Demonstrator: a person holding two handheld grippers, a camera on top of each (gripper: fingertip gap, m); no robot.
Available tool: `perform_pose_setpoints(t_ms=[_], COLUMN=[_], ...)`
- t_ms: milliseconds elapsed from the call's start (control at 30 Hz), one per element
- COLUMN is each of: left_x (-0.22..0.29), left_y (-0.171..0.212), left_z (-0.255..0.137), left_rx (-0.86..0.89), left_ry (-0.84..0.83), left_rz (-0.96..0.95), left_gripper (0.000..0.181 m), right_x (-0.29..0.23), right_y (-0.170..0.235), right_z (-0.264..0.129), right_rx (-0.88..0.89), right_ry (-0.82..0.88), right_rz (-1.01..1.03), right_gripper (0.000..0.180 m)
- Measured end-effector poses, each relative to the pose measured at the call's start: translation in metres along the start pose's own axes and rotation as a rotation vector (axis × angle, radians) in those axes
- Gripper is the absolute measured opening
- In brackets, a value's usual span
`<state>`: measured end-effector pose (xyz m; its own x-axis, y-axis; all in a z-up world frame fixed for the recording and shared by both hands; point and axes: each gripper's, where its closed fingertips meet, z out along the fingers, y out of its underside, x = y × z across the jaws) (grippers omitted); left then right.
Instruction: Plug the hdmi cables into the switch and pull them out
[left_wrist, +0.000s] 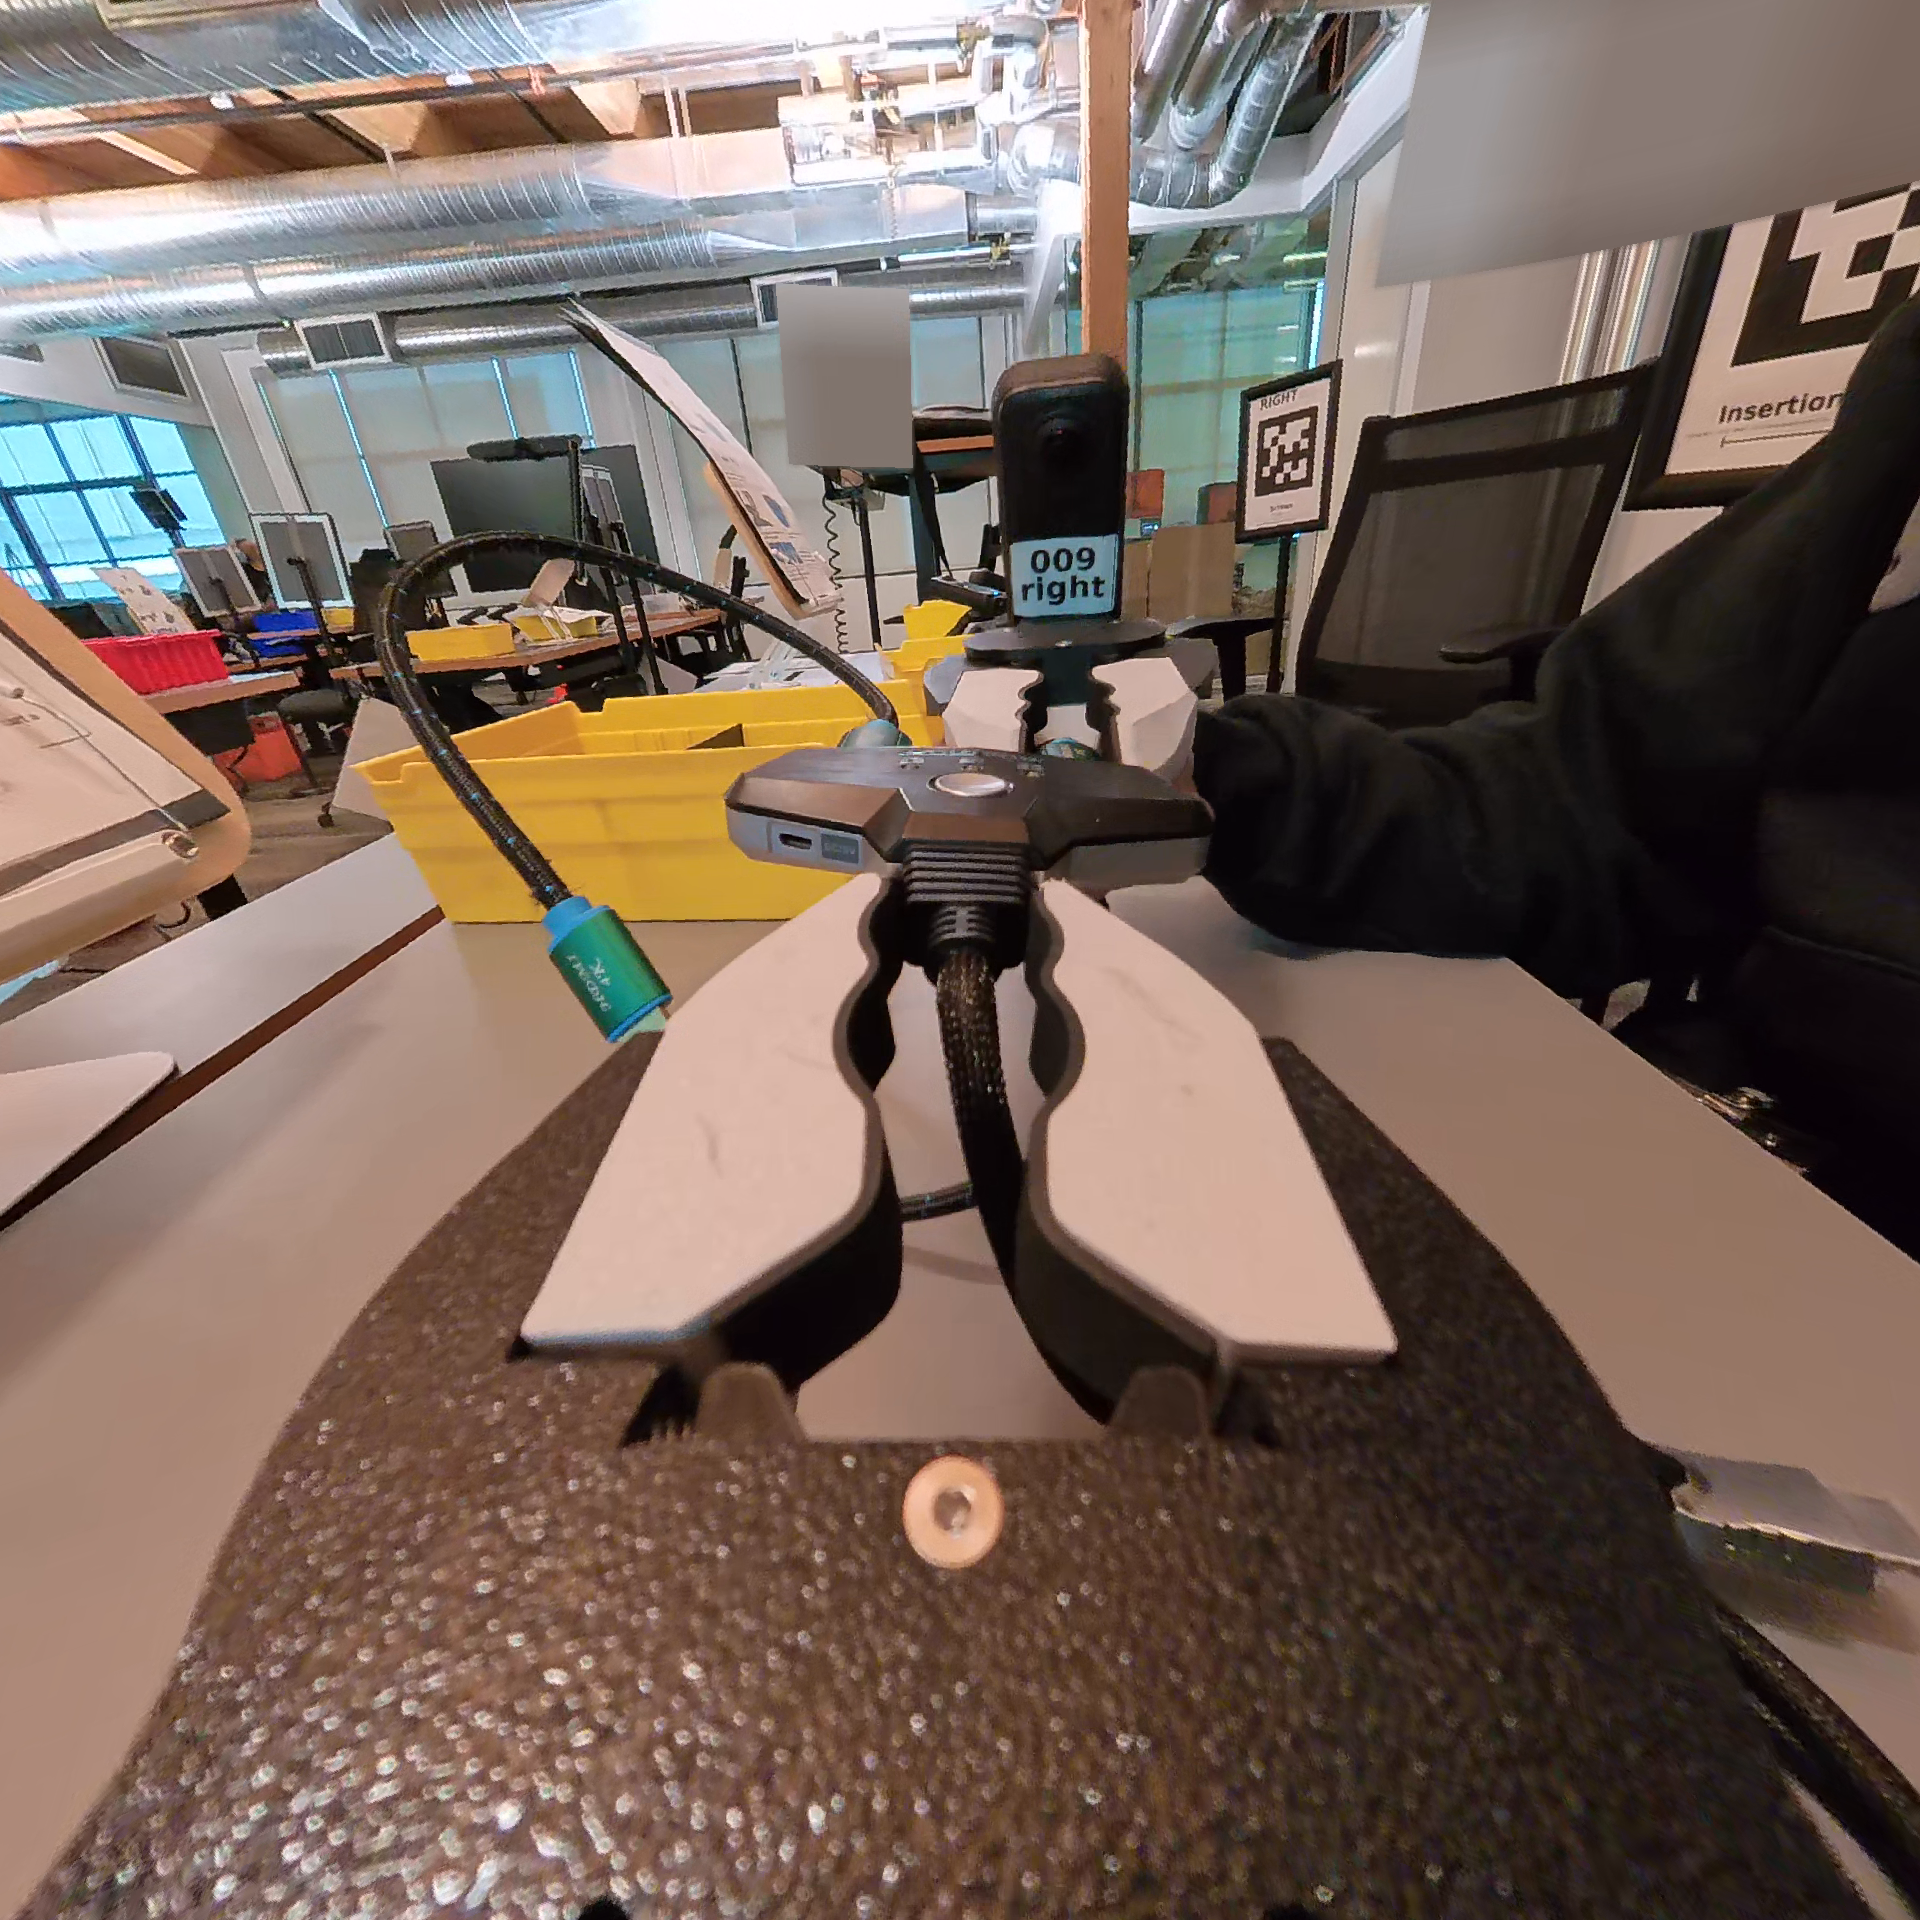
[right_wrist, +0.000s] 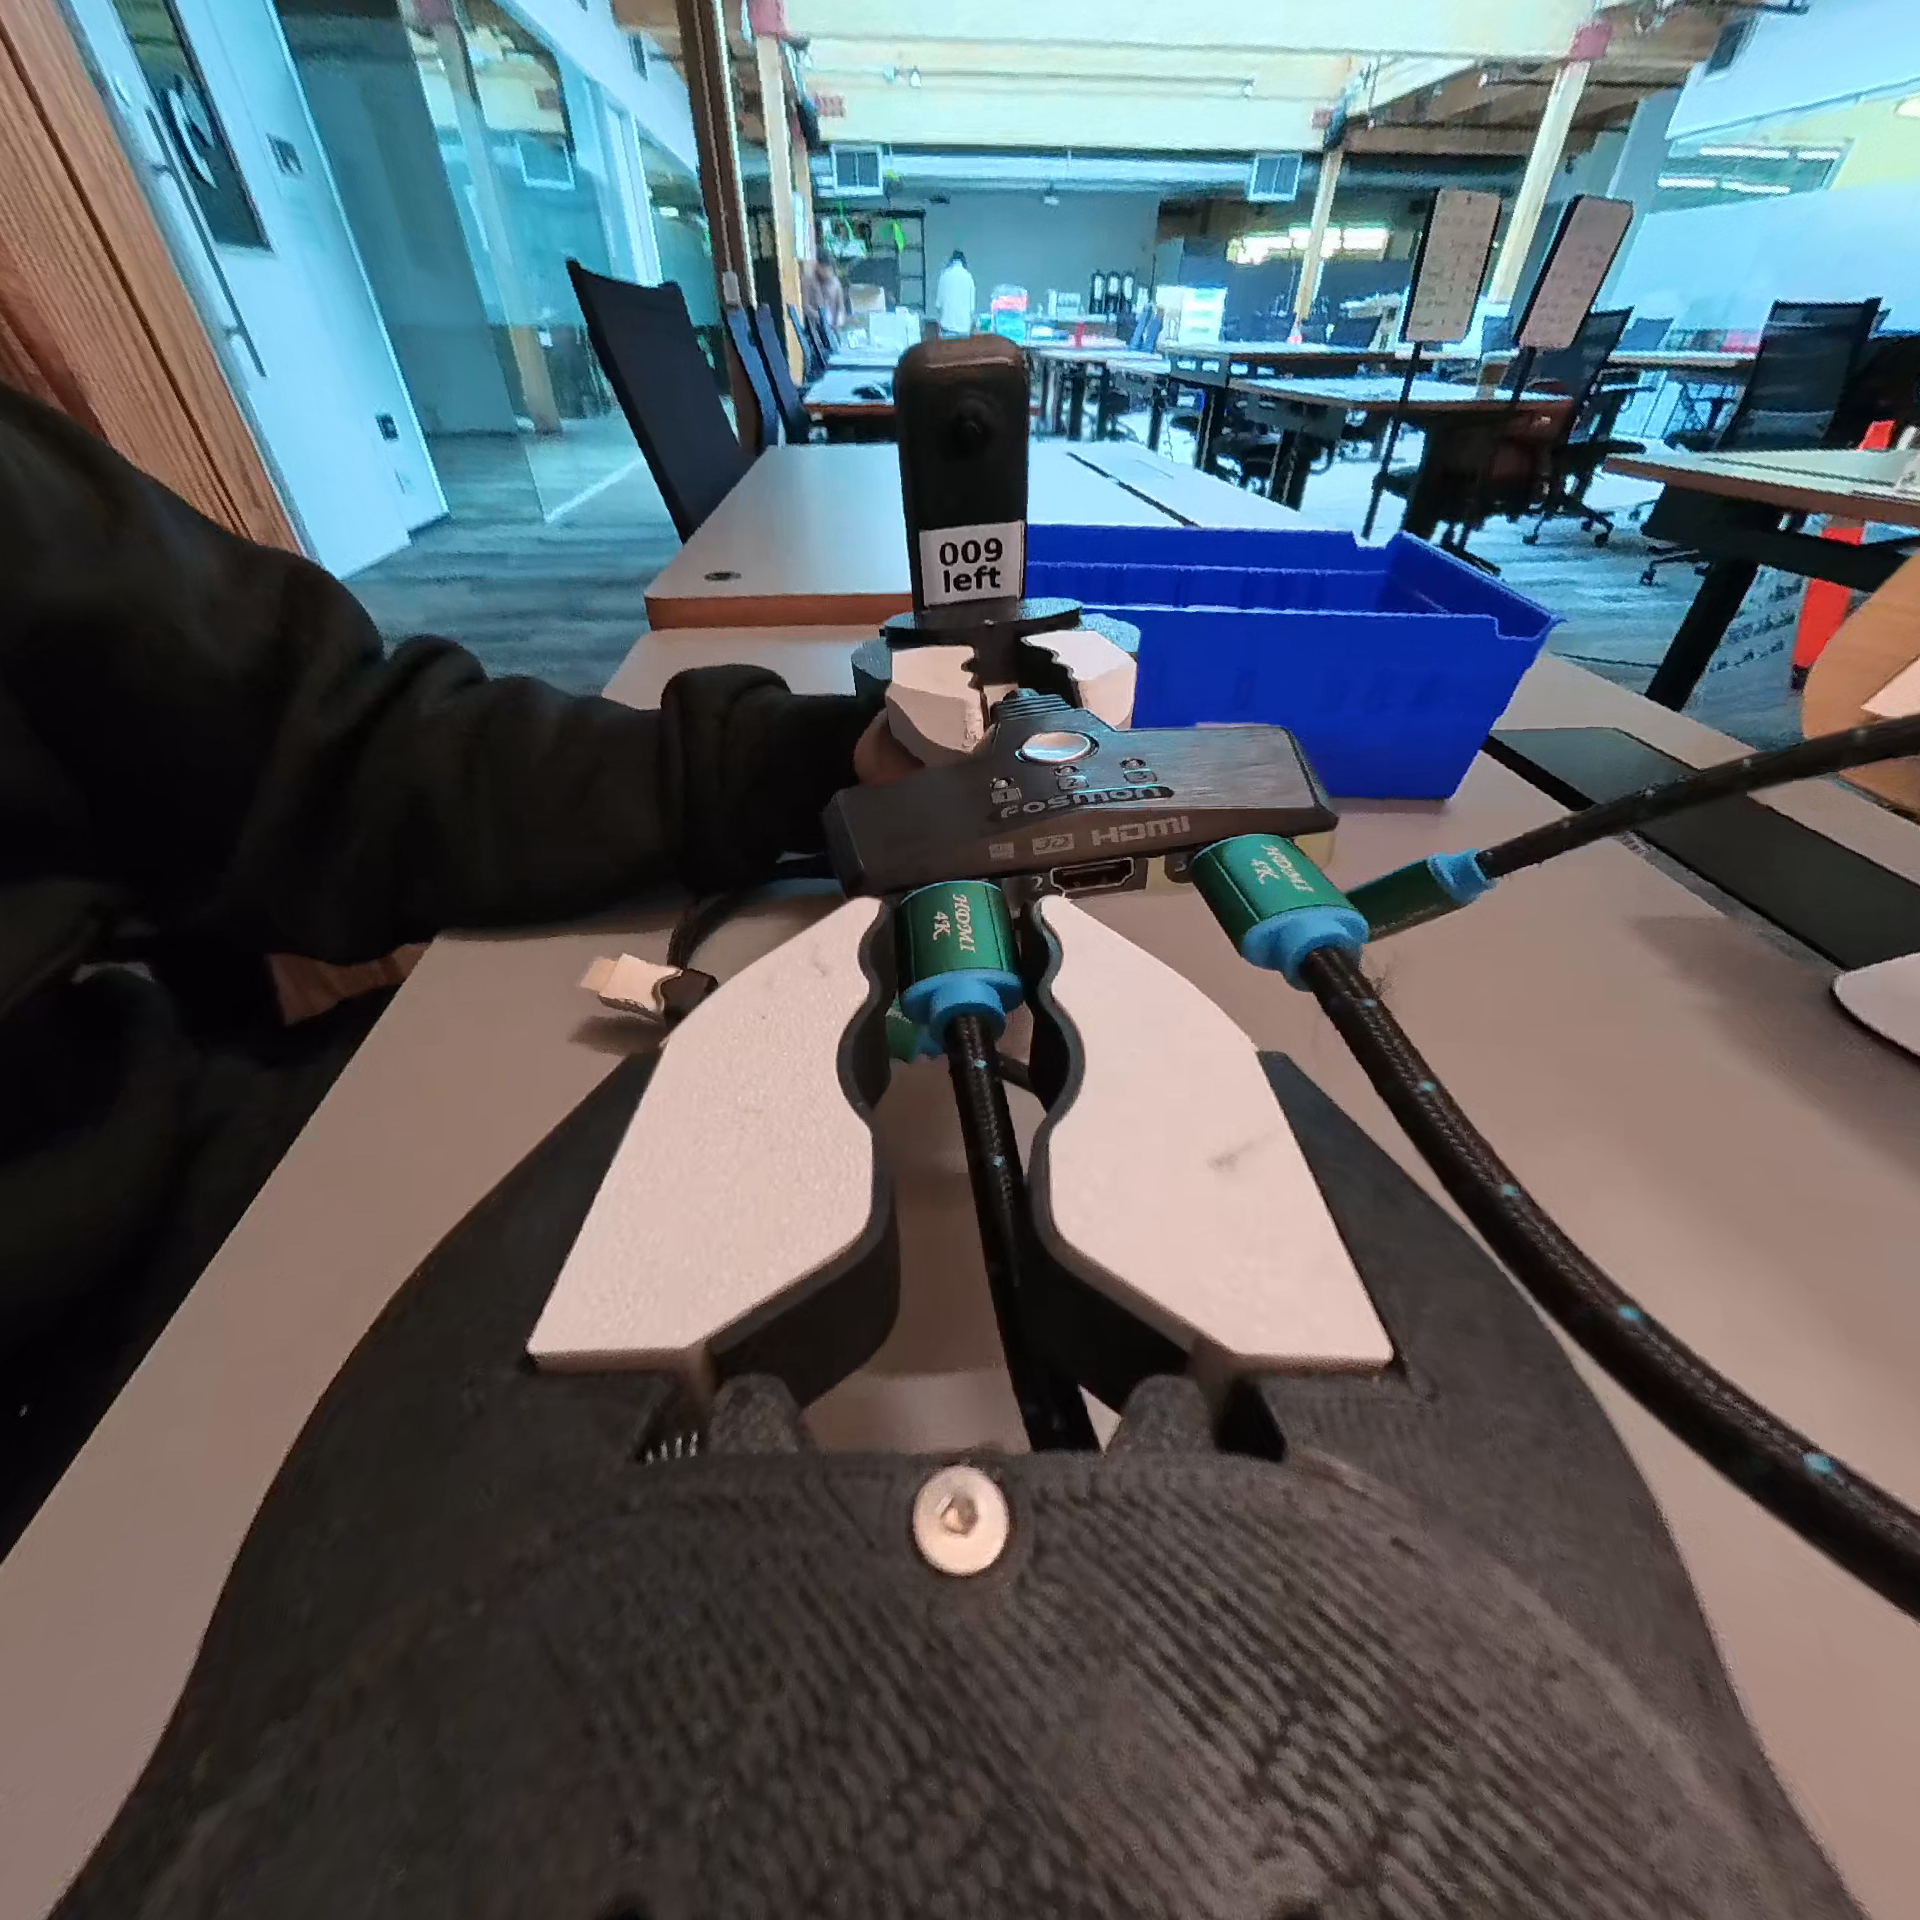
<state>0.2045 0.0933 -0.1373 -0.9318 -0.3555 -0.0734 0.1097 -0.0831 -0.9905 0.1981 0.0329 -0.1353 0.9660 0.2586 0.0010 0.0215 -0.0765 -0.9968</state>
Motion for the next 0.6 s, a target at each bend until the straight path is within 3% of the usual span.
perform_pose_setpoints(t_ms=[367, 600], left_x=[0.001, 0.010], left_y=[-0.003, -0.003], left_z=[-0.003, 0.000], left_rx=[0.006, -0.075], left_ry=[-0.002, 0.005], left_rz=[-0.008, 0.049], left_gripper=[0.022, 0.023], right_x=[-0.001, -0.007], right_y=[-0.003, 0.002], right_z=[0.003, -0.003], right_rx=[0.047, -0.053], right_ry=[-0.026, -0.042], right_rz=[0.021, -0.019], right_gripper=[0.022, 0.023])
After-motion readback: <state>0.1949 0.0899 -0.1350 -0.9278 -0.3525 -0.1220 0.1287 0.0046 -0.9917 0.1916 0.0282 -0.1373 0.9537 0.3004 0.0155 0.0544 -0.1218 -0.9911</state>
